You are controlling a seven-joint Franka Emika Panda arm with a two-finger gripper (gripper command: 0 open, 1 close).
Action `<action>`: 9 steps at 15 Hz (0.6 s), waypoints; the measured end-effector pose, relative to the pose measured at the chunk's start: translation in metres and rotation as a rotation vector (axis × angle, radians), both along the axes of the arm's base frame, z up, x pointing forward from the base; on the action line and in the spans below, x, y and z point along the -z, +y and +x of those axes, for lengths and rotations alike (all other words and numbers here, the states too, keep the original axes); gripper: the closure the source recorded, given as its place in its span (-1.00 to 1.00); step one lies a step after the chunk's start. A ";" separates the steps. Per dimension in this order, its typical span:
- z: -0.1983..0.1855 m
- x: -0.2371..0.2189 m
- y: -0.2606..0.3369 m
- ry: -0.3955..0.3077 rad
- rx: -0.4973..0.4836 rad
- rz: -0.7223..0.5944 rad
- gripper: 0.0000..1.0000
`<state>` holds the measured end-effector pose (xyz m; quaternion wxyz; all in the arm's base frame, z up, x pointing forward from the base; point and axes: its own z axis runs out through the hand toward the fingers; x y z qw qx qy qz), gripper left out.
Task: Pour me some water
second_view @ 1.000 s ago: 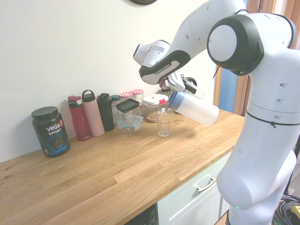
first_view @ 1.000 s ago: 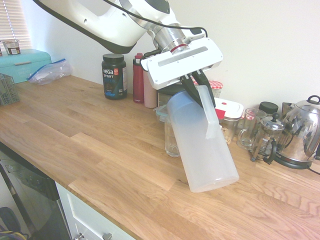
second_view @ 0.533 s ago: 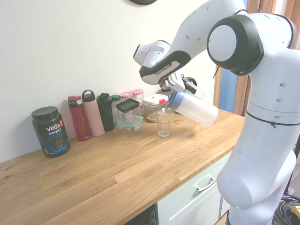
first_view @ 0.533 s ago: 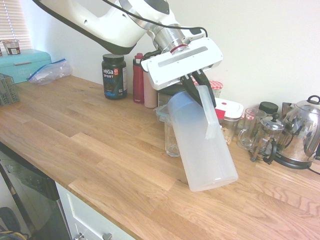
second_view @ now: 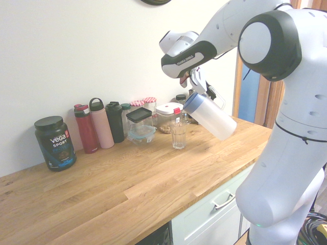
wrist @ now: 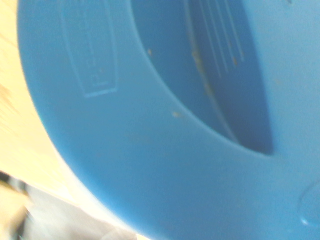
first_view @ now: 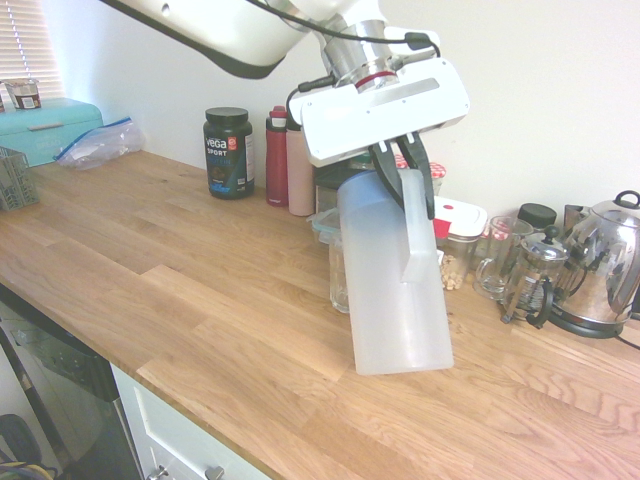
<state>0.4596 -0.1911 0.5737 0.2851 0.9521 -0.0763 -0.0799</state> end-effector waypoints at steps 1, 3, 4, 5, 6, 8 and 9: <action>-0.007 -0.009 0.002 -0.040 0.017 0.048 1.00; -0.020 -0.023 0.008 -0.113 0.050 0.139 1.00; -0.029 -0.025 0.008 -0.150 0.070 0.178 1.00; -0.039 -0.024 0.004 -0.186 0.096 0.211 1.00; -0.052 -0.022 0.001 -0.221 0.125 0.241 1.00; -0.082 -0.020 0.002 -0.283 0.183 0.291 1.00; -0.099 -0.024 0.005 -0.316 0.211 0.312 1.00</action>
